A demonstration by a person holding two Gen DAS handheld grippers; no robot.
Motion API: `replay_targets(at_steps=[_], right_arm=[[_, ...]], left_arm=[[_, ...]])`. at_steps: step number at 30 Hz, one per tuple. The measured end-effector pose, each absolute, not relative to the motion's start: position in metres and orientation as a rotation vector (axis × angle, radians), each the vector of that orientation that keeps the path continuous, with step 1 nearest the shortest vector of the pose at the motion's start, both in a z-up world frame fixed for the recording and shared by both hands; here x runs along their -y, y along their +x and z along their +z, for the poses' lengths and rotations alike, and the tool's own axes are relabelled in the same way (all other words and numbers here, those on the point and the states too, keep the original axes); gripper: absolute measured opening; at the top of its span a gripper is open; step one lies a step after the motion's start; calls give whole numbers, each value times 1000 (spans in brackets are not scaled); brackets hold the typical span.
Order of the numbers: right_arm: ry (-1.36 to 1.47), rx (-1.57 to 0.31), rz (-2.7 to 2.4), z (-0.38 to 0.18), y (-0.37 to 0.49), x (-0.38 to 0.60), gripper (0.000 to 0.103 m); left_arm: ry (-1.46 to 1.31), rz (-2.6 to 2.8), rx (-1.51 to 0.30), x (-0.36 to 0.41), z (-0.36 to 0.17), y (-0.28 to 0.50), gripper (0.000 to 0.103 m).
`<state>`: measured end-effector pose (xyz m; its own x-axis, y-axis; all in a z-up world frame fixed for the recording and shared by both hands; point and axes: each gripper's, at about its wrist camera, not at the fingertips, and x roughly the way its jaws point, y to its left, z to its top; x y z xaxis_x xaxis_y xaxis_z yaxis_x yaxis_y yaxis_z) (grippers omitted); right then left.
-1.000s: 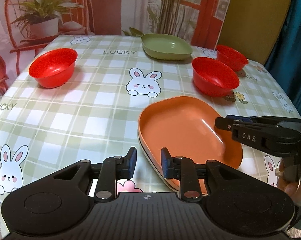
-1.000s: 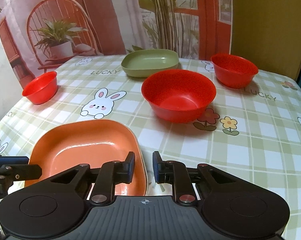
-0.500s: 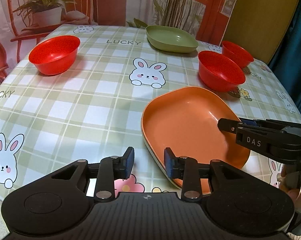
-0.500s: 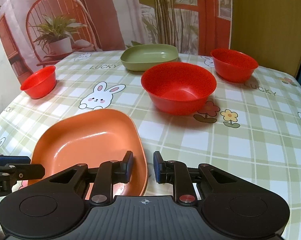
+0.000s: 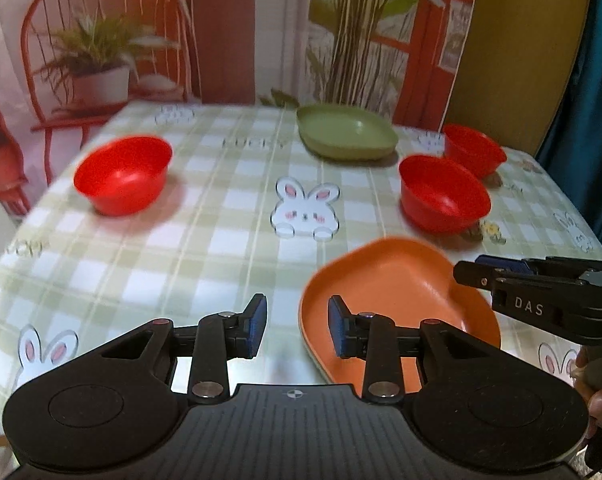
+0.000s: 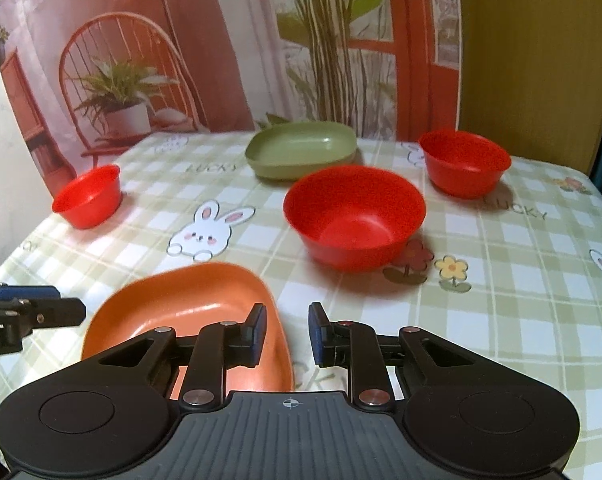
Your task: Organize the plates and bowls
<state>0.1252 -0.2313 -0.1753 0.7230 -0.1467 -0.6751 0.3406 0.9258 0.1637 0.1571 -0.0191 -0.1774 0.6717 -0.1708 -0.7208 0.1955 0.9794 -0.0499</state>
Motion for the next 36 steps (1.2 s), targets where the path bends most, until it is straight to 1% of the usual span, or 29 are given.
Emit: replay_targets(at_steps=[11, 18, 20, 26, 28, 36], right_arm=[[281, -643, -321, -139, 119, 263, 23], [316, -572, -347, -110, 111, 296, 27], [312, -554, -352, -101, 111, 304, 27], [296, -528, -348, -80, 118, 323, 30], [289, -530, -345, -76, 123, 328, 31], [304, -537, -321, -63, 143, 342, 33]], left_arm=[[40, -167, -686, 12, -134, 176, 36], [58, -143, -620, 10, -109, 184, 46], [65, -137, -604, 10, -104, 187, 51], [79, -131, -556, 12, -89, 199, 62], [89, -131, -540, 15, -84, 202, 64], [87, -139, -517, 18, -72, 218, 64]])
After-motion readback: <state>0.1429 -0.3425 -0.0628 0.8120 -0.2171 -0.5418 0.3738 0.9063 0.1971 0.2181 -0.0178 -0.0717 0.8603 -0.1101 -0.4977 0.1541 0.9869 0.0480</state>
